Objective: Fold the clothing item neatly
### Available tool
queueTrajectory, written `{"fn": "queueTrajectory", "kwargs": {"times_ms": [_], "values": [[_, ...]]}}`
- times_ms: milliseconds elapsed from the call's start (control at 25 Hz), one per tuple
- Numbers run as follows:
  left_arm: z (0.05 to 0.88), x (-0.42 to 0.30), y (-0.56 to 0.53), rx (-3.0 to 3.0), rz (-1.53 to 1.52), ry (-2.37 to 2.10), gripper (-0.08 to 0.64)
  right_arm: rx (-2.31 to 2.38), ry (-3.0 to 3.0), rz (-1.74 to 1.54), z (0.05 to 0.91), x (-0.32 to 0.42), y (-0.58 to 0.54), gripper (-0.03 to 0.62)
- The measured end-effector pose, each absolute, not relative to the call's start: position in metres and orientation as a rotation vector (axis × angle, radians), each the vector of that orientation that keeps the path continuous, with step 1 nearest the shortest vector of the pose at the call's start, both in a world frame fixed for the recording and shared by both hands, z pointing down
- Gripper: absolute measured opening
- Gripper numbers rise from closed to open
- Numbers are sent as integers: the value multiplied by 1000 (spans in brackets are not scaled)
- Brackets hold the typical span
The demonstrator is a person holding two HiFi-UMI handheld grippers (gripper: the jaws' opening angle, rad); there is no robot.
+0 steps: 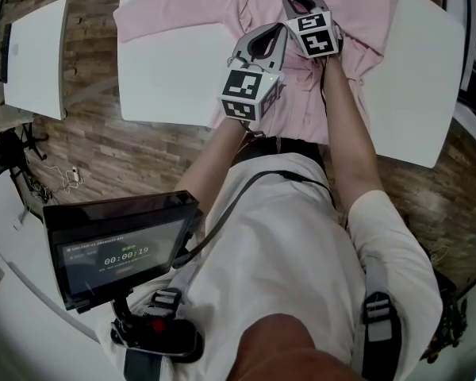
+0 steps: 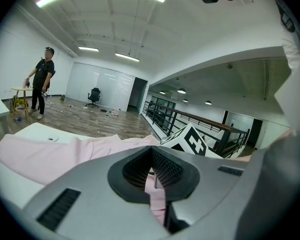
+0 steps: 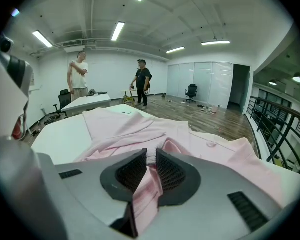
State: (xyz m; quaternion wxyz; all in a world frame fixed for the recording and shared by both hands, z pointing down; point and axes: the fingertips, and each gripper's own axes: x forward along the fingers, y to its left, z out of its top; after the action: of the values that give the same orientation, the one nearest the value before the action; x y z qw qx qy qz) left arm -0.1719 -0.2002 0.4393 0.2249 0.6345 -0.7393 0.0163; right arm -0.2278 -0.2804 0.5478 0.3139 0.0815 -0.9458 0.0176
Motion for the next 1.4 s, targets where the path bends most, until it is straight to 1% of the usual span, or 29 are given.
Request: {"fn": "queueTrajectory", "kwargs": {"times_ms": [400,800,840,960,1000,1200,1360,1400], "values": [[446,-186,-188,1688,54,-2078,2,133,-2506,43,552,-247,-261,58],[452,-192,-178,1645,47,-2086,2,28,-2488,64,565,-251,-239,60],[453,-192,-178,1638,42,-2085,2,6,-2485,70,566,-251,-236,71],[454,-192,-177,1637,45,-2084,2,-78,-2482,86,568,-252,-226,149],[454,-192,-177,1637,47,-2084,2,-114,-2486,90,568,-253,-222,160],[453,-192,-175,1623,30,-2092,2,-189,-2477,129,561,-239,-225,170],[454,-196,-171,1598,22,-2105,2,-122,-2358,37,571,-217,-260,167],[454,-197,-170,1590,22,-2110,2,-100,-2337,32,575,-213,-268,158]]}}
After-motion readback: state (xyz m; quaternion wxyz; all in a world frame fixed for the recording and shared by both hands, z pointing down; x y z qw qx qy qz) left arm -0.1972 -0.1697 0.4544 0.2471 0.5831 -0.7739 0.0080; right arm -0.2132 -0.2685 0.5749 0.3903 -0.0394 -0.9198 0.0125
